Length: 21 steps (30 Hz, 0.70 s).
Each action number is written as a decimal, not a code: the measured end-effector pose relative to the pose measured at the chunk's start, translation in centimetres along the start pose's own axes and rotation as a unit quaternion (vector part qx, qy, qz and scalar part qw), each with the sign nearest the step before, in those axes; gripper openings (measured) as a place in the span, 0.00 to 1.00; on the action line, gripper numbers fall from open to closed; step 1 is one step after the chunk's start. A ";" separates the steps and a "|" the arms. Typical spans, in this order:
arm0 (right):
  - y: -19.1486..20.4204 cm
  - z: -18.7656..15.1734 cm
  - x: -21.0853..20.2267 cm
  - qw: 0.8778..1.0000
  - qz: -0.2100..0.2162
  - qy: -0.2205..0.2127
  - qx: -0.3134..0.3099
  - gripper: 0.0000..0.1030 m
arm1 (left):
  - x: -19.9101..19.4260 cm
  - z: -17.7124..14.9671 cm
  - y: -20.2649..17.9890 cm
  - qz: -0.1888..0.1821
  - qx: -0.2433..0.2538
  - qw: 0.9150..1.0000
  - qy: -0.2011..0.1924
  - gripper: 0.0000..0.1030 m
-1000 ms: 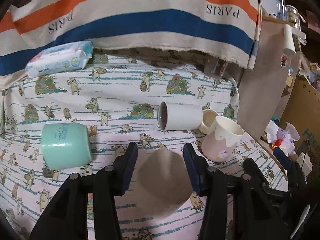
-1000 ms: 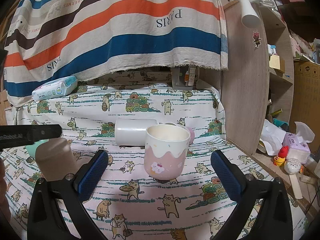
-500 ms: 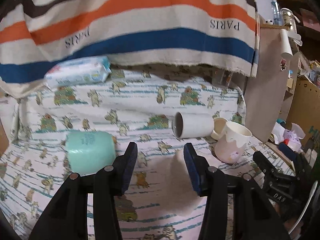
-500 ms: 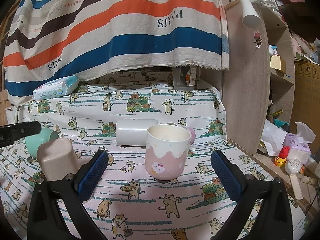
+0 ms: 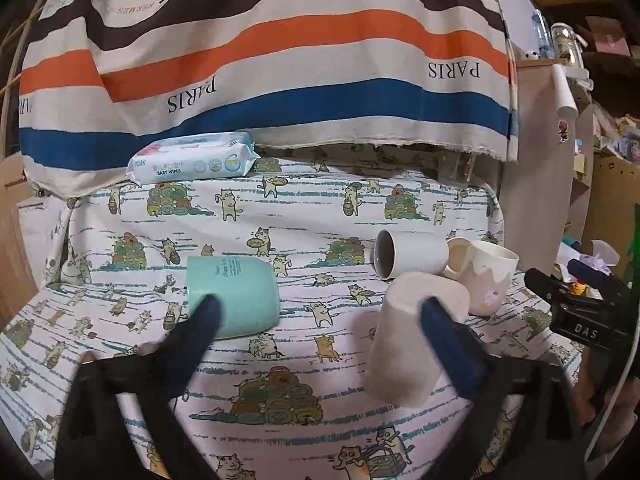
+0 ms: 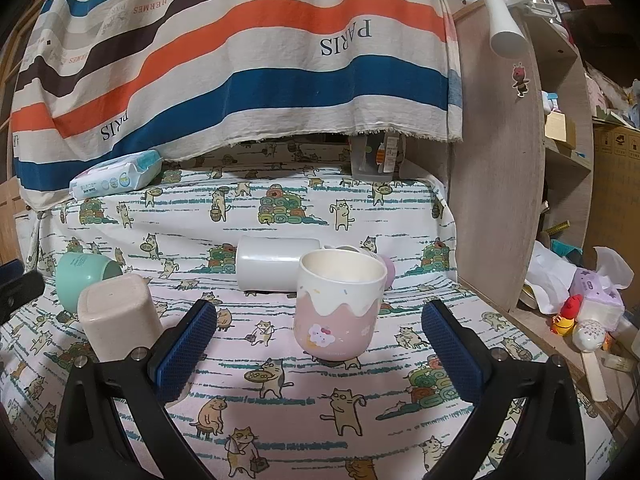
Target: Flip cup upside down
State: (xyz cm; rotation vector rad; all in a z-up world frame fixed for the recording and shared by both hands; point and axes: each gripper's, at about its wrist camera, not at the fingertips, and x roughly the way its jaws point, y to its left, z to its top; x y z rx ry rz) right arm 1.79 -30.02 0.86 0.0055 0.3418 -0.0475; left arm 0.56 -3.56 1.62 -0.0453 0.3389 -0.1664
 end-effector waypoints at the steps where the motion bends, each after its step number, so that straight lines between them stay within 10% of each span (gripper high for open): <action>1: 0.0 0.0 0.0 1.000 0.001 0.000 -0.001 1.00 | -0.2 -0.1 0.1 -0.003 -0.002 1.000 -0.003 1.00; 21: 0.3 0.1 -0.1 1.000 0.004 0.000 -0.002 1.00 | -0.6 -1.2 -0.3 0.044 0.017 0.999 -0.003 1.00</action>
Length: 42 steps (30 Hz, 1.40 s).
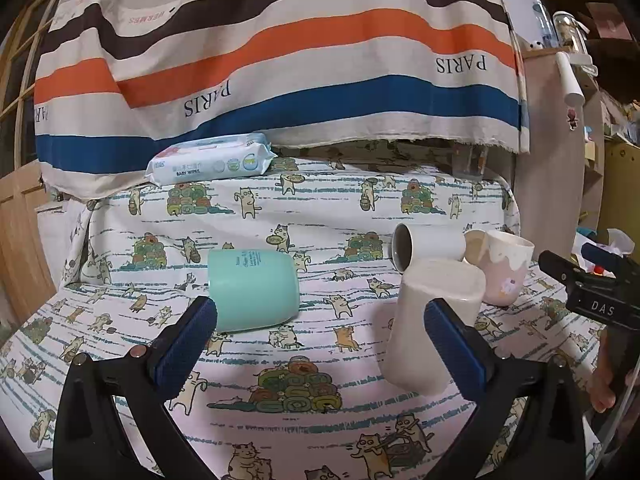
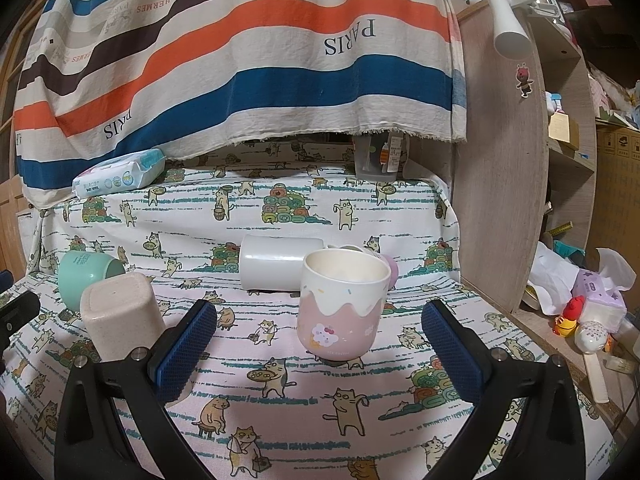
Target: Flip cup upside down
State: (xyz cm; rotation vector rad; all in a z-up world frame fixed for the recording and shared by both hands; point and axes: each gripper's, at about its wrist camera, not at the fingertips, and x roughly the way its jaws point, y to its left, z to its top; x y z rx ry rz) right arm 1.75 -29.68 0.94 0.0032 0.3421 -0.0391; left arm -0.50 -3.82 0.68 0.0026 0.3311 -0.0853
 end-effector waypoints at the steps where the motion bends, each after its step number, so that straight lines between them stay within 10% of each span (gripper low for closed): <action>1: 0.0 0.0 0.0 1.000 0.000 0.000 0.000 1.00 | 0.0 0.0 0.1 0.001 -0.002 1.000 0.001 1.00; 42: 0.1 0.0 0.0 1.000 0.002 0.000 0.000 1.00 | 0.3 0.0 0.1 0.014 -0.006 1.000 -0.002 1.00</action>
